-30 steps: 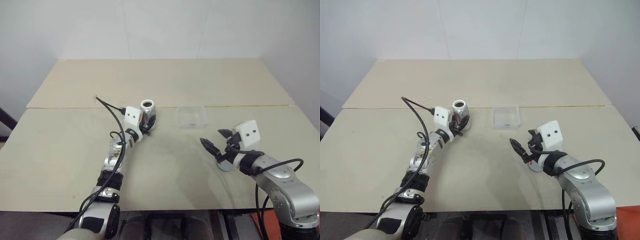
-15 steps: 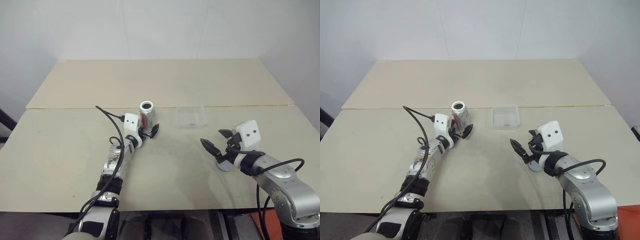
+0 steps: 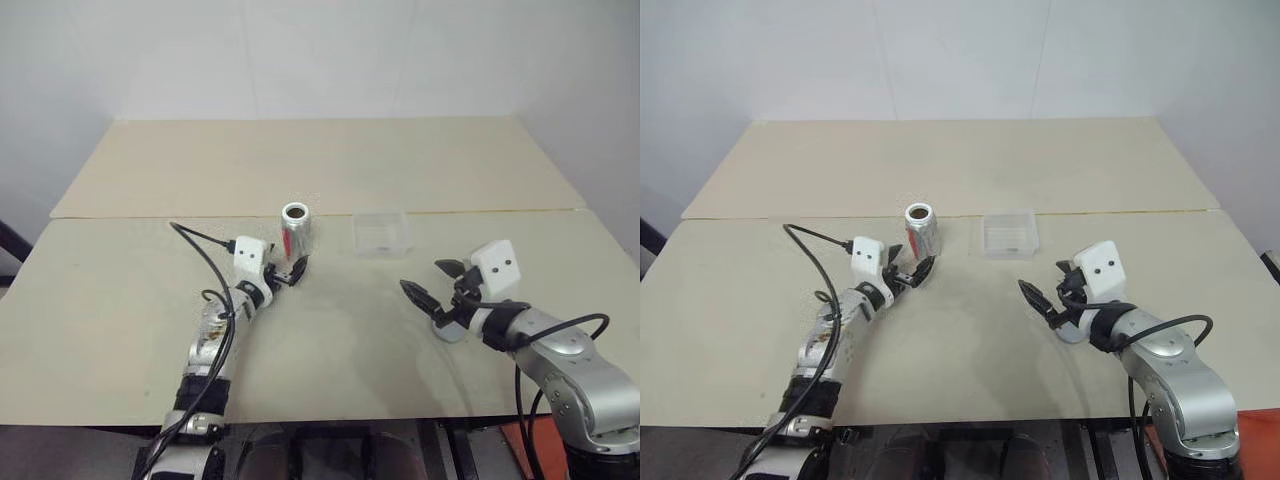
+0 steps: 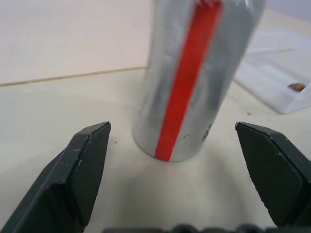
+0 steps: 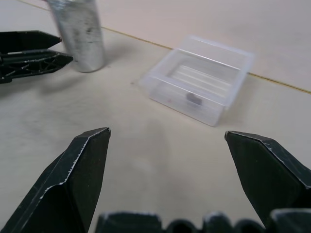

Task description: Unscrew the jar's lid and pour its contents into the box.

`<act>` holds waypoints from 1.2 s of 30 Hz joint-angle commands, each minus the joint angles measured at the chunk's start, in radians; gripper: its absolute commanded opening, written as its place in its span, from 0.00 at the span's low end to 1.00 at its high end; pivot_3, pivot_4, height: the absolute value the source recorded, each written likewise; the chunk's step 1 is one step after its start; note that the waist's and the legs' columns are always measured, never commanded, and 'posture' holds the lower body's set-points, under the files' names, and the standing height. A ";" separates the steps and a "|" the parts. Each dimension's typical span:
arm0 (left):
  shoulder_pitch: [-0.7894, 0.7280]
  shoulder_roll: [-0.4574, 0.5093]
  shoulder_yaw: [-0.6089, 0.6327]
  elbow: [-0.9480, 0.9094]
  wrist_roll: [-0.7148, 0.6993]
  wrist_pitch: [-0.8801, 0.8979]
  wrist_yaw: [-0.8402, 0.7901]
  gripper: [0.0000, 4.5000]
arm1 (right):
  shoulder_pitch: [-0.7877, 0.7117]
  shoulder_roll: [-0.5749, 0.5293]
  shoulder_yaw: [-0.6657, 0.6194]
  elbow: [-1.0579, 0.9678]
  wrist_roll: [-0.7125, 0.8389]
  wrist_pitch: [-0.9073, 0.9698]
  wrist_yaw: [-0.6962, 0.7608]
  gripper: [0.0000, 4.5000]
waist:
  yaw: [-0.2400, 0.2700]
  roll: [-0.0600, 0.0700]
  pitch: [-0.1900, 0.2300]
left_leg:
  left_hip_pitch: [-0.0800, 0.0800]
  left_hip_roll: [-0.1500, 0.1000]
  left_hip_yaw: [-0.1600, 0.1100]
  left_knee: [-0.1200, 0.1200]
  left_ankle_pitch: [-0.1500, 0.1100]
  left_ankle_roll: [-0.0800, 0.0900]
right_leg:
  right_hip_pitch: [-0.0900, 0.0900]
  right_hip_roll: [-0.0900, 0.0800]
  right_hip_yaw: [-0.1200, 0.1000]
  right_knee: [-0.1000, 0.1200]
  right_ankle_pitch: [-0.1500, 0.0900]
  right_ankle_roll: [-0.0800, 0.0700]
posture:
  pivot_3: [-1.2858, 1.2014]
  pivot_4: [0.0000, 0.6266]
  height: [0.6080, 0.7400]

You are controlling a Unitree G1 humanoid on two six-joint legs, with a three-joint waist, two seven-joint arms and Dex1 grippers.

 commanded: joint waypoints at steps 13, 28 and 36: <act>0.248 0.385 0.218 -0.466 -0.415 0.181 -0.427 1.00 | 0.053 -0.158 -0.159 0.006 0.117 -0.174 0.329 1.00 | 0.003 0.000 0.000 | 0.001 0.001 0.000 -0.002 0.000 0.000 | 0.000 0.000 0.001 -0.001 -0.001 -0.001 | 0.52 0.24 1.00; 0.363 0.645 0.336 -0.534 -0.541 0.179 -0.679 1.00 | 0.156 -0.404 -0.452 0.115 0.237 -0.217 0.629 1.00 | 0.001 0.001 0.000 | 0.014 0.002 0.002 -0.007 -0.002 0.002 | 0.013 0.000 0.002 -0.011 -0.001 -0.002 | 0.52 0.24 1.00; 0.324 0.644 0.285 -0.506 -0.573 0.188 -0.737 1.00 | 0.178 -0.443 -0.477 0.140 0.209 -0.233 0.634 1.00 | 0.002 0.000 0.000 | 0.013 0.002 0.002 -0.007 -0.002 0.002 | 0.013 -0.001 0.002 -0.011 -0.001 -0.002 | 0.52 0.24 1.00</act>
